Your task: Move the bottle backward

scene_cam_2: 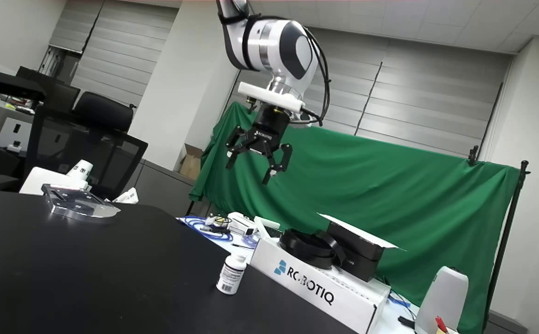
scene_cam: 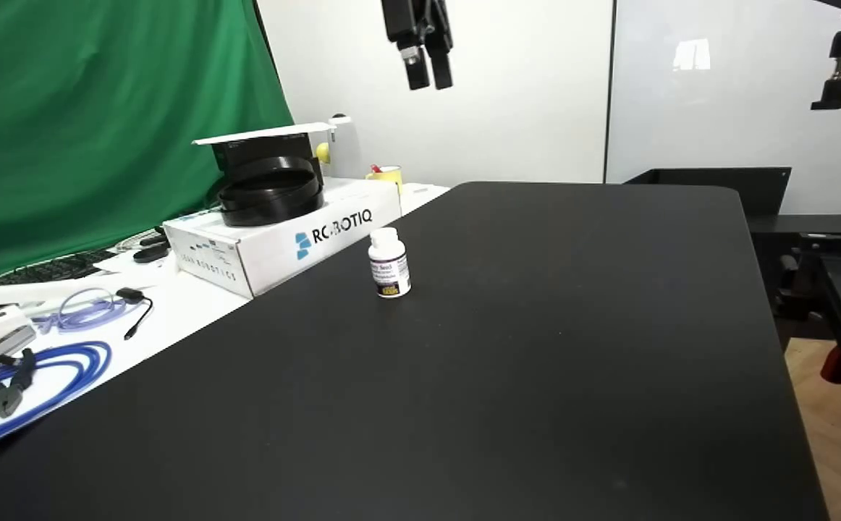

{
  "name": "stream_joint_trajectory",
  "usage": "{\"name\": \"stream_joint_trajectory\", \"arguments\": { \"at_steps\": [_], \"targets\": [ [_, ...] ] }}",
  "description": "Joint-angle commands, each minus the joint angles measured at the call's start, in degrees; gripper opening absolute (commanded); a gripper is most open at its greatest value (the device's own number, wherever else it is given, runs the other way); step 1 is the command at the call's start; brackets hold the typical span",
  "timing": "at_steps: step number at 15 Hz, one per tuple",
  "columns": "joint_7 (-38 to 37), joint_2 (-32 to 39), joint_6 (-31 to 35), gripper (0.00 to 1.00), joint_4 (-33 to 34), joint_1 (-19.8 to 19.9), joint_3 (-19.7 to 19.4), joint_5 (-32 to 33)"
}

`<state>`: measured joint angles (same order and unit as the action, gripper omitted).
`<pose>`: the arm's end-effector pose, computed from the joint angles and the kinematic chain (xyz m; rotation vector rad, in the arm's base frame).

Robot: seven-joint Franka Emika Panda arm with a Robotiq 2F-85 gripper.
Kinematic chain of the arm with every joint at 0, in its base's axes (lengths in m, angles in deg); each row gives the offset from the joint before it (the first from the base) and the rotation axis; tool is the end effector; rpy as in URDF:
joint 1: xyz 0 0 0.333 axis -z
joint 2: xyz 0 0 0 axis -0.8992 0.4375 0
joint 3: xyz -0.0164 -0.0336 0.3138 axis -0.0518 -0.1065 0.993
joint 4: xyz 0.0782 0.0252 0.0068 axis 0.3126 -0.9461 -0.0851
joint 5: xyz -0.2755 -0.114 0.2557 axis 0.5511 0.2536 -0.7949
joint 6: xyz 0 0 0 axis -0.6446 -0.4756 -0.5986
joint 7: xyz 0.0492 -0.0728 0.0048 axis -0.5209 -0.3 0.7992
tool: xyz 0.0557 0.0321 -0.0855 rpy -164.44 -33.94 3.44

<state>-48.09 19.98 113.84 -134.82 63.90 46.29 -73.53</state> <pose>0.6125 0.0060 0.4158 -3.0844 -0.4085 0.1317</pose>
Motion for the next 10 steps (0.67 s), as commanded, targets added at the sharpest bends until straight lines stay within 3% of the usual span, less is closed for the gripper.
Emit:
{"name": "stream_joint_trajectory", "arguments": {
  "at_steps": [1,4,10],
  "targets": [
    [-0.04,2.27,-0.51,1.00,3.01,0.25,0.82,0.54],
    [-0.08,6.65,-1.74,1.00,8.59,-0.24,1.33,1.30],
    [-0.41,8.63,-0.66,1.00,10.95,-0.01,1.16,1.08]
  ]
}}
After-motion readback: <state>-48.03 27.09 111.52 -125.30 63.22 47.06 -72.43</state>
